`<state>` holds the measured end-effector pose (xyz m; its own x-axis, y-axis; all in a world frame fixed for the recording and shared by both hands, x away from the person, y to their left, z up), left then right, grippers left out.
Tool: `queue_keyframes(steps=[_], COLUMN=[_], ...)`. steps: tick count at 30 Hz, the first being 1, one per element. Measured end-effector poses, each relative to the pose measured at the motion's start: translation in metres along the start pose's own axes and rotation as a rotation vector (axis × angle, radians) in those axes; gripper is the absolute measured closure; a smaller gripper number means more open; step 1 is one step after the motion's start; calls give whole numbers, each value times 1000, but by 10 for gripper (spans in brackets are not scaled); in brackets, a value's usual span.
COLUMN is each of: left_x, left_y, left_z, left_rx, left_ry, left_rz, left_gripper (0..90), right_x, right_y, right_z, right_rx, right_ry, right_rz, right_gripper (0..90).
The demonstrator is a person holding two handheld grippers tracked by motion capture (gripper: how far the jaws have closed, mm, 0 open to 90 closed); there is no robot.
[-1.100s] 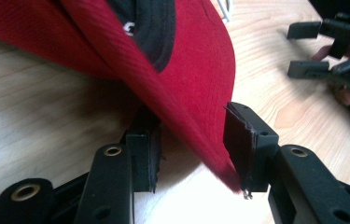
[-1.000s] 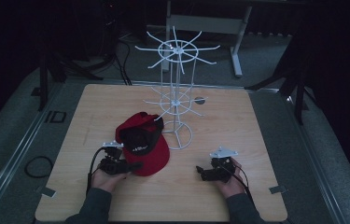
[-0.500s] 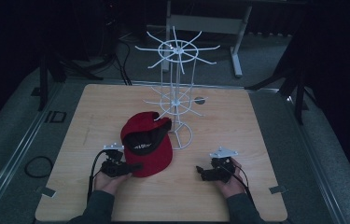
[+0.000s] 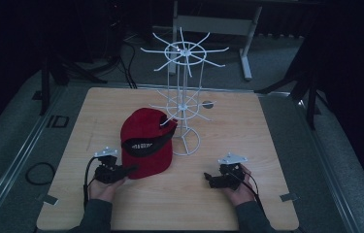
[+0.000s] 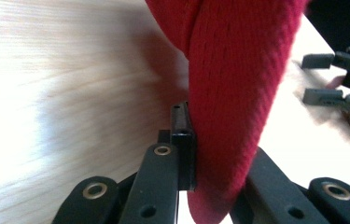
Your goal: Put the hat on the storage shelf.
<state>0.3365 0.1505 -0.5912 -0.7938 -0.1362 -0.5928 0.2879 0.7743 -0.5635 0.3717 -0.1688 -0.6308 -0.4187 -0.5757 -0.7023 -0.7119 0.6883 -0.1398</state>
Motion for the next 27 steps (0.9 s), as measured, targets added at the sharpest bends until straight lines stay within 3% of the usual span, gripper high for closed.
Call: queue_keyframes(steps=[8,15,27], left_x=[-14,-36,-56], left_y=[7,9,8], left_z=[-16,-38,-54], left_rx=[-17,-54,-80], left_ry=[-65,-143,-206], left_rz=[-2,27,41], left_gripper=[861,861,860], right_x=[0,0,0], right_y=[0,0,0], right_z=[0,0,0], right_rx=[0,0,1], right_ry=[-2,-2,-1], right_rz=[-2,-2,-1], right_gripper=[112,112,112])
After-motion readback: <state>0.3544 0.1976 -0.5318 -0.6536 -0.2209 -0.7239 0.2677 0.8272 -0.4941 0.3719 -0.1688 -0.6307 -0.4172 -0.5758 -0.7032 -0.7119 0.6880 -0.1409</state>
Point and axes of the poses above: each handheld gripper's, and its own axes: z roughly forward along the jaws, x roughly out of its underside, y roughly to its left, the point moved 9 cm from there along z, roughly forward along the jaws, and after that the axes turned 10 degrees about -z, right-handed, at the moved point
